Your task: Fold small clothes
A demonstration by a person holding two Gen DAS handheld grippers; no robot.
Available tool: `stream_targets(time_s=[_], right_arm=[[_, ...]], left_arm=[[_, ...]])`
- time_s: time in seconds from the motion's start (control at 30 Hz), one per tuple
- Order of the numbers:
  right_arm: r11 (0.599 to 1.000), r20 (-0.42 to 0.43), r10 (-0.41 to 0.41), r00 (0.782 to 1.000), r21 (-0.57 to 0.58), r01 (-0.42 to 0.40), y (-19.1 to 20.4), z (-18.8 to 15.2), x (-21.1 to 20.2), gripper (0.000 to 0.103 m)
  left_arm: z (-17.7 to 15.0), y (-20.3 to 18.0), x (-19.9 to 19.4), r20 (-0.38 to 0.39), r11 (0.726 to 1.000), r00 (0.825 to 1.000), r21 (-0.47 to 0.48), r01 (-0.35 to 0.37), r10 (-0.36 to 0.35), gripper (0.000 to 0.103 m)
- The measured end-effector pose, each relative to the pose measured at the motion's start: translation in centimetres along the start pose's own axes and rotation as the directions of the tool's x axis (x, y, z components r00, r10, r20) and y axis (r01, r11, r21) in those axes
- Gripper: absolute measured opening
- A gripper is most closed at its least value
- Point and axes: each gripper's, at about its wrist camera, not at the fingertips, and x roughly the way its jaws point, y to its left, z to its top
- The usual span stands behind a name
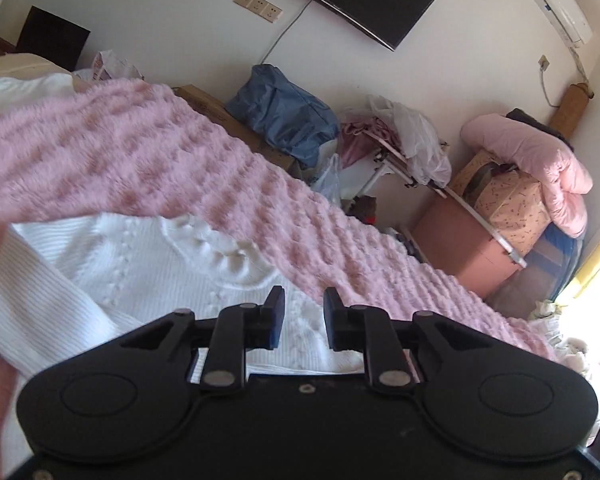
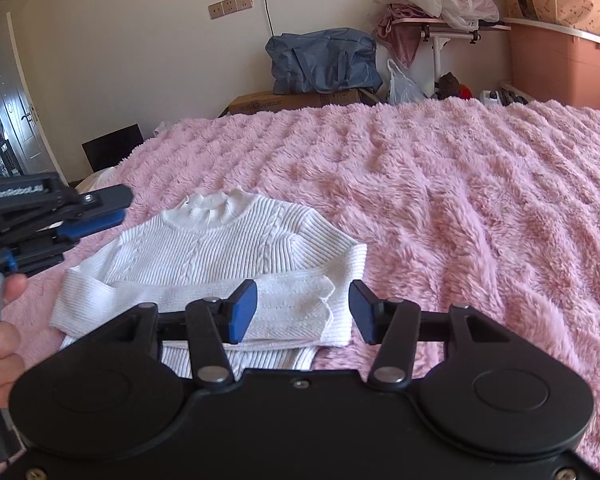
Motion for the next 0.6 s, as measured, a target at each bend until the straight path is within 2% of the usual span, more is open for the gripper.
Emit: stream_targets(time_s=[0.1,0.2,0.33,0.6], right_arm=[[0.995,0.018,-0.013,1.000,-0.103,0.014,1.0,0.3,0.8,0.052],[0.985,0.009,0.013,1.000,-0.170,-0.011,1.2,0.5,2.3,0.051],[0.982,-0.049,0.080,0.996,-0.167,-0.087,0.4,1.0,5.1,0.043],[0.982,-0.142,0.032,0.989,-0.181,-0.058,-0.9,0.7,9.6,0.040]], left_arm=[[0.6,3.2,-1.8,0.006,0.997,0.997,0.008,-0.076,0.076,0.020],[0.9,6.4,-3.0,0.005,0.990,0.990,-0.017,-0.141,0.141,0.020],[1.3,10.1,-4.6,0.011,0.980,0.981,-0.048,-0.193,0.193,0.021],[1.2,14.0,-4.8,-0.005,0.967,0.969,-0.068,-0.246,0.246,0.022]])
